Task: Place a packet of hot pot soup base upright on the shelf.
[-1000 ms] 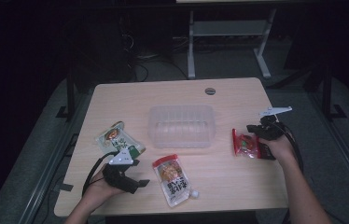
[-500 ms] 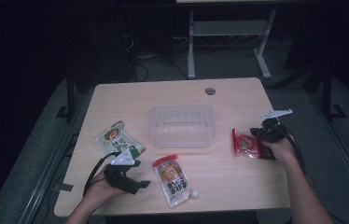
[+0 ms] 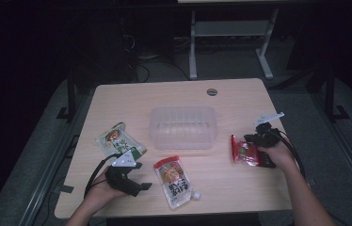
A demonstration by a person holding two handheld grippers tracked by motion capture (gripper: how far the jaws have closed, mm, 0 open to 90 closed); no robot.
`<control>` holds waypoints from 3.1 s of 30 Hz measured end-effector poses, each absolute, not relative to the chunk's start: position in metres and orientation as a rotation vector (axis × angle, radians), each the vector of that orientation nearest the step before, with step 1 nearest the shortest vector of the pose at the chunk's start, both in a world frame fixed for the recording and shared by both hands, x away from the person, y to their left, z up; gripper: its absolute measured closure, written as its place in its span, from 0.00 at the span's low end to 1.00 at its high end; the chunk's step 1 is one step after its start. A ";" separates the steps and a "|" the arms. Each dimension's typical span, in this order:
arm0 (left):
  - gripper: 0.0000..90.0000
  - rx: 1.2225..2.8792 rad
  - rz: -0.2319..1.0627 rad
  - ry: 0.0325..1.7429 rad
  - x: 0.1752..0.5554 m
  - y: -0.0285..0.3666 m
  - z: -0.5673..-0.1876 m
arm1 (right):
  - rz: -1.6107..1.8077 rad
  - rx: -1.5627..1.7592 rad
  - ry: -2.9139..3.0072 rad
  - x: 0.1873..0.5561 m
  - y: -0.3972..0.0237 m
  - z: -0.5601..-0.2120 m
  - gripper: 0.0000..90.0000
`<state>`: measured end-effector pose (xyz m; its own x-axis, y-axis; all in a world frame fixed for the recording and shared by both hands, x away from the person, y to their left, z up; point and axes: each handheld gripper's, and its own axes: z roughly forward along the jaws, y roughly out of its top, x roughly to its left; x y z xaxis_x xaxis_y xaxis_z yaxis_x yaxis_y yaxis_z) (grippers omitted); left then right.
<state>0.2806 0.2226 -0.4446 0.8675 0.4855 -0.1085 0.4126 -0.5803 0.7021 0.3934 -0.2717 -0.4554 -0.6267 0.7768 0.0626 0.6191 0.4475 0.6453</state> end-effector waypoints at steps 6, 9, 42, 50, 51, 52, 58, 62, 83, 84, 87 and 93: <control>0.15 2.268 0.120 0.644 0.280 0.222 -0.445 | 0.932 1.139 2.516 0.387 -0.259 -0.454 1.00; 0.15 2.271 0.120 0.641 0.280 0.222 -0.445 | 0.938 1.111 2.542 0.384 -0.253 -0.454 1.00; 0.15 2.249 0.115 0.585 0.293 0.208 -0.441 | 0.816 1.323 2.439 0.349 -0.322 -0.453 1.00; 0.15 2.257 0.115 0.562 0.296 0.204 -0.440 | 0.834 1.330 2.445 0.347 -0.325 -0.459 1.00; 0.15 2.261 0.115 0.561 0.296 0.204 -0.440 | 0.831 1.334 2.446 0.347 -0.325 -0.459 1.00; 0.15 2.263 0.116 0.560 0.296 0.204 -0.441 | 0.834 1.336 2.449 0.347 -0.325 -0.459 1.00; 0.15 2.263 0.118 0.566 0.295 0.204 -0.440 | 0.834 1.325 2.455 0.349 -0.322 -0.460 1.00; 0.15 2.264 0.114 0.566 0.295 0.203 -0.441 | 0.845 1.311 2.465 0.350 -0.320 -0.460 1.00; 0.15 2.271 0.106 0.573 0.293 0.204 -0.442 | 0.907 1.187 2.561 0.352 -0.294 -0.461 1.00; 0.15 2.271 0.106 0.572 0.293 0.204 -0.442 | 0.914 1.184 2.566 0.352 -0.292 -0.461 1.00; 0.15 2.272 0.106 0.573 0.293 0.204 -0.442 | 0.924 1.161 2.582 0.352 -0.287 -0.461 1.00; 0.15 2.279 0.112 0.568 0.292 0.205 -0.442 | 0.935 1.098 2.618 0.353 -0.274 -0.461 1.00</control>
